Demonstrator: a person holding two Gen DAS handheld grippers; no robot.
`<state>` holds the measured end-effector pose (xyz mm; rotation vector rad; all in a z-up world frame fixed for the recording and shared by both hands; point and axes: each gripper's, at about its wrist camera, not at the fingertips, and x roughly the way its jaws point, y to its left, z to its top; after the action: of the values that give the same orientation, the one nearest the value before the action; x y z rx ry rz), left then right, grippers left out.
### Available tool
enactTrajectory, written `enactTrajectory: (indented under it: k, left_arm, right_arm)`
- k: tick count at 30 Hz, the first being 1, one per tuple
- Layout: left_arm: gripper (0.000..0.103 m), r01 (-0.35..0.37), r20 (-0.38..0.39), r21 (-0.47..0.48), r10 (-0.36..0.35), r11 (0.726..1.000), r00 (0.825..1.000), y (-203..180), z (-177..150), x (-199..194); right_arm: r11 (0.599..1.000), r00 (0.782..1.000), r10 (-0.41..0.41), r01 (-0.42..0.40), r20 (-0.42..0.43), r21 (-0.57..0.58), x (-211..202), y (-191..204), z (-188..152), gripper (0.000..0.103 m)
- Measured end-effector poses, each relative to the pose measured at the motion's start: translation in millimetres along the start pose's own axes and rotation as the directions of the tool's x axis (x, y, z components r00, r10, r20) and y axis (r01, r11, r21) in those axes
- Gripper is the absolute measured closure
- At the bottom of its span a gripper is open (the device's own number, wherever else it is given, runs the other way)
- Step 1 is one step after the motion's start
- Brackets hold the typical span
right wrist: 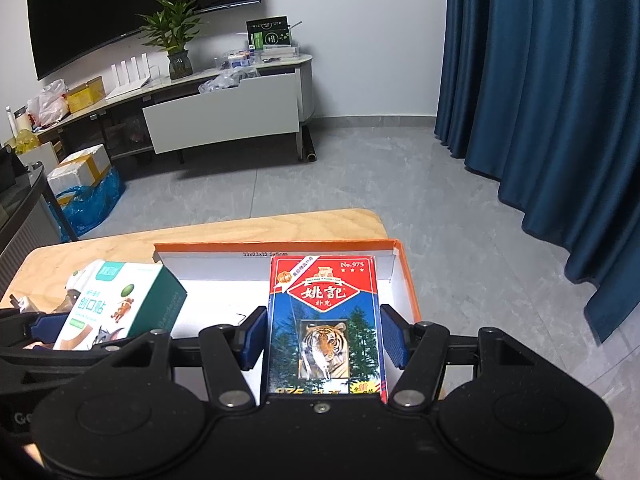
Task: Organize rigid objects
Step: 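Carry both boxes into the white box and release them there, then withdraw both tools back toward the cluttered table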
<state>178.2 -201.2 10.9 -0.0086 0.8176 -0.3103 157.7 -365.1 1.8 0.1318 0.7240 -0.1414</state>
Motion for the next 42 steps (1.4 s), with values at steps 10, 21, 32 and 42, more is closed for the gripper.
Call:
enactTrajectory:
  k: [10,21,32,42]
  left_arm:
    - [0.032,-0.018,-0.011,-0.031,0.018,0.999,1.0,3,3,9]
    - [0.032,-0.027,-0.025,-0.065,0.025,0.998,0.999,4,11,32]
    - [0.008,0.016,-0.029,-0.054,-0.018,0.998,0.999,-3,-2,13]
    - [0.005,-0.025,-0.002,-0.03,0.025,0.999,1.0,8,-37,-48]
  right_arm:
    - [1.0,0.999,0.017,-0.017,-0.027,0.01,16,-2,4,0.032]
    - [1.0,1.0,0.008,-0.008,-0.002,0.026,30,-6,8,0.028]
    - [0.999,0.996,-0.023,0.019,0.088,0.049,-21,-15,0,0.023]
    - [0.998,0.997,0.025,-0.029,0.07,0.06,-61,3,-28,0.018]
